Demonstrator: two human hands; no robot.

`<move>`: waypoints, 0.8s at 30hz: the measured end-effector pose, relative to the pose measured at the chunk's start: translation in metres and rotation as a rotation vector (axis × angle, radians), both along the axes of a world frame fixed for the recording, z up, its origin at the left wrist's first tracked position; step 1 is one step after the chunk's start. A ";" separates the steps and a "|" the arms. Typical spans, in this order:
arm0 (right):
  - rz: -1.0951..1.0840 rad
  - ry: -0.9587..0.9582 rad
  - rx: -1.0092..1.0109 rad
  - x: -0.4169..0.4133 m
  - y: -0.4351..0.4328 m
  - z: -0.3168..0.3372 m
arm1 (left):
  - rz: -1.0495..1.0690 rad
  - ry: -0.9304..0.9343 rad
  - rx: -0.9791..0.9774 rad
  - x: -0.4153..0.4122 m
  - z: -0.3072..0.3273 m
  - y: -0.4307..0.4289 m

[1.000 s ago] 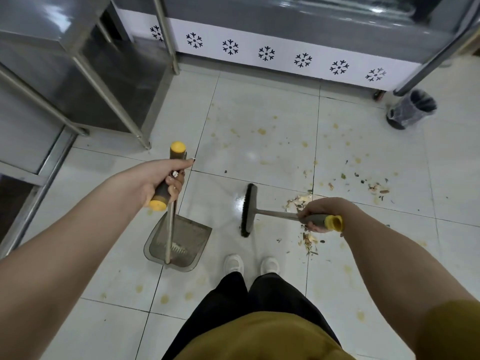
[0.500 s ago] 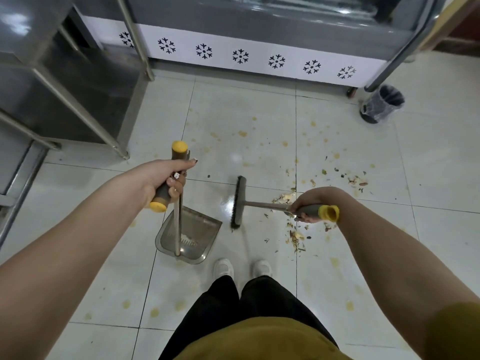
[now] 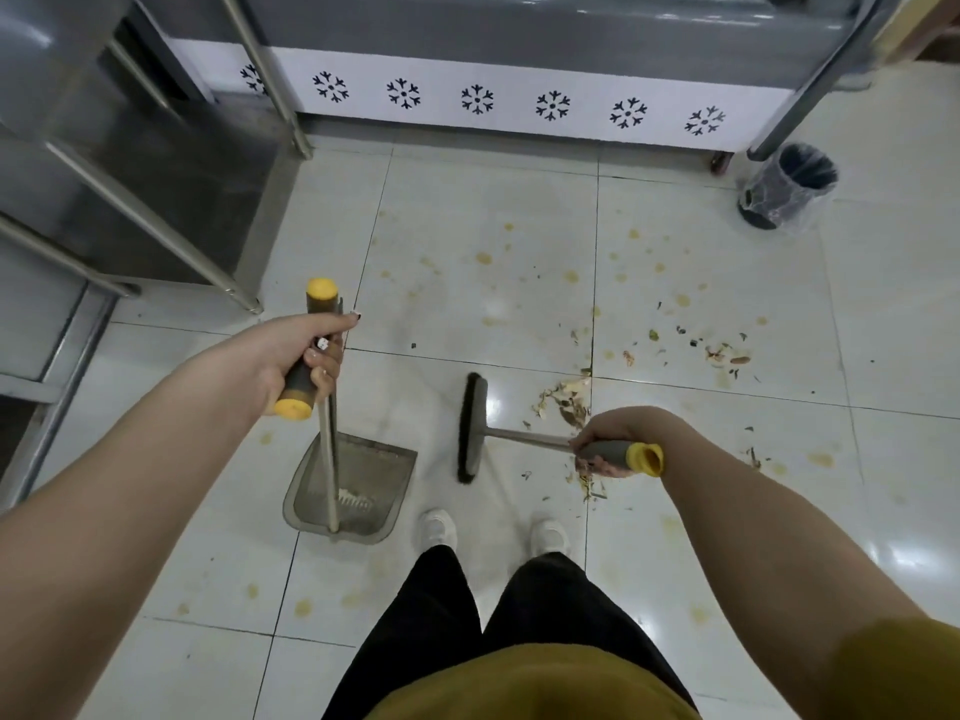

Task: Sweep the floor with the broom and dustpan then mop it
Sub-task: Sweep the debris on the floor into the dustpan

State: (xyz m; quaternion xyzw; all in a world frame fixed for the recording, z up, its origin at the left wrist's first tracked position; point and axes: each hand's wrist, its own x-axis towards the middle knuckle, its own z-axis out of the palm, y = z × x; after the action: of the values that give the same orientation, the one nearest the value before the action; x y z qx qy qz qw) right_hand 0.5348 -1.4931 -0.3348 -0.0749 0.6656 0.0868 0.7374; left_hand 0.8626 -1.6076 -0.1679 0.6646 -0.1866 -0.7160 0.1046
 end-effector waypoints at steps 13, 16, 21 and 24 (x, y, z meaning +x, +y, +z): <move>0.139 0.165 -0.068 -0.128 0.023 0.025 | 0.003 0.029 -0.077 -0.116 -0.008 0.052; 0.090 0.137 -0.064 -0.138 0.026 0.026 | 0.003 0.034 -0.076 -0.128 -0.005 0.059; 0.216 0.062 -0.062 -0.132 0.026 0.017 | 0.014 0.064 -0.056 -0.133 0.003 0.063; 0.316 0.057 -0.094 -0.117 0.025 0.013 | 0.019 0.057 -0.049 -0.124 0.007 0.064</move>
State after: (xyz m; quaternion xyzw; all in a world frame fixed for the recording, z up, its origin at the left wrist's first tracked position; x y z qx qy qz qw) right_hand 0.4183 -1.4676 -0.3217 -0.2105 0.6694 0.1724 0.6912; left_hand 0.7384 -1.5434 -0.1610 0.6427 -0.1946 -0.7290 0.1327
